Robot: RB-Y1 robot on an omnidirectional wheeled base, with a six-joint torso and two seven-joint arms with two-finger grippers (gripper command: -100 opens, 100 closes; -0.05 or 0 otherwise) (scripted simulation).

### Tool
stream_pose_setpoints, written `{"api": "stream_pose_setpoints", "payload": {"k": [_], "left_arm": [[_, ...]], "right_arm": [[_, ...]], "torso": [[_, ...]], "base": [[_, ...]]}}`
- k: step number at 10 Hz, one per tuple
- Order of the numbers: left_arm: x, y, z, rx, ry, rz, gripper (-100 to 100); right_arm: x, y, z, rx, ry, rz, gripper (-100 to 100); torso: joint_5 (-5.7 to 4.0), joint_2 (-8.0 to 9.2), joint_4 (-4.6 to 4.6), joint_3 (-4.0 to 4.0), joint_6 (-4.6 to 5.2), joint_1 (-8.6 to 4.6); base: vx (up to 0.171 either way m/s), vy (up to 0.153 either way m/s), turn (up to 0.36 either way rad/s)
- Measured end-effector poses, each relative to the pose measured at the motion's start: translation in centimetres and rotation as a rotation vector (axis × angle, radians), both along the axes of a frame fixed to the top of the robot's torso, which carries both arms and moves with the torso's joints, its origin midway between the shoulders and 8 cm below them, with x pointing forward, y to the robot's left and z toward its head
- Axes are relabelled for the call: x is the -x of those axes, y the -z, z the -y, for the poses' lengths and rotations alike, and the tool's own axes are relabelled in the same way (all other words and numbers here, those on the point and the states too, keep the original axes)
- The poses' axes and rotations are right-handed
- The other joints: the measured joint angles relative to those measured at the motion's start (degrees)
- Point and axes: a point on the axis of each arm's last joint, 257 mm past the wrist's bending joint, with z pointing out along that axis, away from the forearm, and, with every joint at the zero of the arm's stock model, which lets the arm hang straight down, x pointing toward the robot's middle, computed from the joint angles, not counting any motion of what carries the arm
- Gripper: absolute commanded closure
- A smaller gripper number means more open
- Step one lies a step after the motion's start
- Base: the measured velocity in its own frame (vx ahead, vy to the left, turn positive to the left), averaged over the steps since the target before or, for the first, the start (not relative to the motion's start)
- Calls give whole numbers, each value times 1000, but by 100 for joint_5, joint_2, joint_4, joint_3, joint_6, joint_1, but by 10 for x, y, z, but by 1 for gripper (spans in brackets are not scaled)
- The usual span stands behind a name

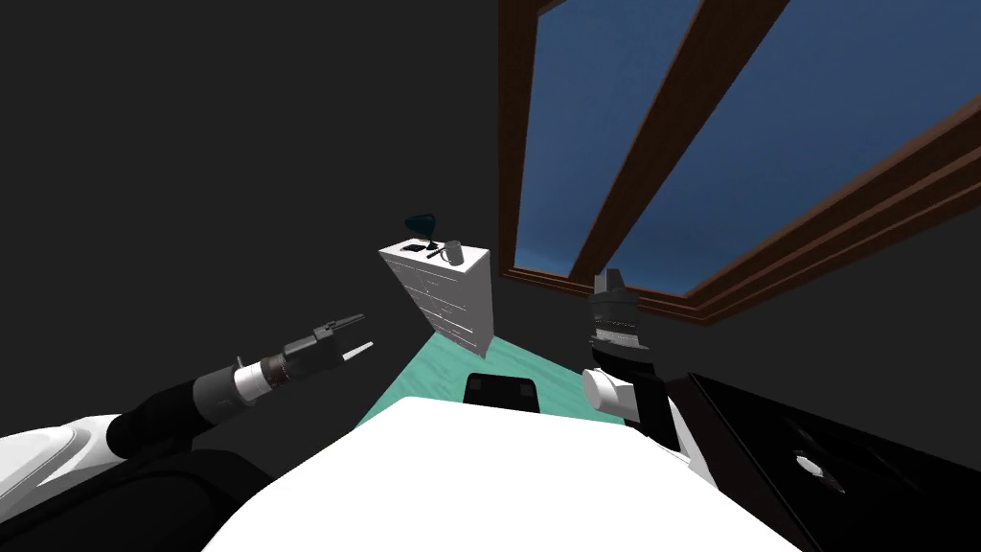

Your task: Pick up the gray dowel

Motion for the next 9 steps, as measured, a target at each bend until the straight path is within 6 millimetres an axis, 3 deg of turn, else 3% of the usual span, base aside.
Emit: {"api": "stream_pose_setpoints", "payload": {"k": [4, 9], "left_arm": [[21, 5, -34, -276, 65, -87, -100], [44, -5, -85, -597, 167, -204, -100]], "right_arm": [[0, 0, 0, 0, 0, 0, 0], [0, 0, 0, 0, 0, 0, 0]], "torso": [[0, -7, -2, -4, -1, 1], [0, -14, -4, -8, 4, 2]], "base": [[41, -19, -182], [51, -11, -165]]}}
